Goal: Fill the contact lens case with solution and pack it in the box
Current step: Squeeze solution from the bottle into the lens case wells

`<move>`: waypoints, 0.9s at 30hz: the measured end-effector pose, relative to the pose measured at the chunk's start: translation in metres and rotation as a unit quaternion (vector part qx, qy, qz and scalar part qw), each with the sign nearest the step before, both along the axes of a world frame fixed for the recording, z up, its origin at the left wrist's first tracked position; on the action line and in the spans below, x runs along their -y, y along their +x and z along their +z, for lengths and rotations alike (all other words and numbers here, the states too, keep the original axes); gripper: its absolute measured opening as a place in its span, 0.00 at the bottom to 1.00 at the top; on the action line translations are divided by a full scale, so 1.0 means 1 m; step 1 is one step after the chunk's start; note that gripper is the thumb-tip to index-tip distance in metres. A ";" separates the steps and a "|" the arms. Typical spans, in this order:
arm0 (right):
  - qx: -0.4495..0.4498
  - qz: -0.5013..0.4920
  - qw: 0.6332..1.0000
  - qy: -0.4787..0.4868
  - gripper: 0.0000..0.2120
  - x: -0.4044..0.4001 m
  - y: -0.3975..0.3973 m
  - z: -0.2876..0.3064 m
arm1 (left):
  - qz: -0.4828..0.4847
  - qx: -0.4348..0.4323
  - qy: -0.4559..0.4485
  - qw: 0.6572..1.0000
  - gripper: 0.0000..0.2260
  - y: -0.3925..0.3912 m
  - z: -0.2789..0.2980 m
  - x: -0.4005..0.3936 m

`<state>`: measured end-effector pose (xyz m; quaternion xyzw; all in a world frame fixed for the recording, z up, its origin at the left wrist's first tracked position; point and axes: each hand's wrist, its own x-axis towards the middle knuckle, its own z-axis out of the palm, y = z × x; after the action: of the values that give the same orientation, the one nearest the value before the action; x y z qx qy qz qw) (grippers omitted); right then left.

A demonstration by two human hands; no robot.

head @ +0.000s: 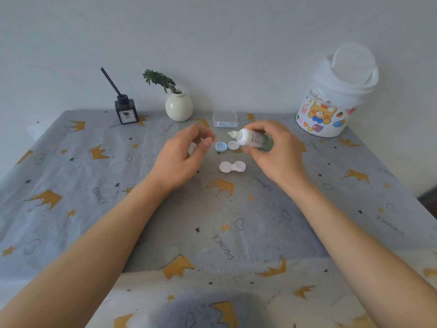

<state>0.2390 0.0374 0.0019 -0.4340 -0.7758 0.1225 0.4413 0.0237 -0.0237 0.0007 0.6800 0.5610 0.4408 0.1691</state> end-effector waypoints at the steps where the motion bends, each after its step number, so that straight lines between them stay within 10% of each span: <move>1: -0.012 -0.003 1.000 -0.010 0.18 -0.001 -0.001 0.002 | 0.006 0.003 -0.009 1.000 0.07 -0.004 0.002 -0.001; 7: -0.055 -0.017 0.998 -0.036 0.18 0.000 -0.005 0.008 | 0.009 -0.056 -0.099 0.993 0.18 -0.030 0.007 -0.006; 27: -0.078 0.004 0.996 -0.052 0.18 0.009 -0.008 0.004 | -0.022 -0.049 -0.108 0.993 0.05 -0.037 0.005 -0.010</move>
<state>0.2313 0.0287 0.0059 -0.4418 -0.7333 0.1980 0.4773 -0.0134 -0.0135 0.0060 0.6909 0.5976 0.3400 0.2237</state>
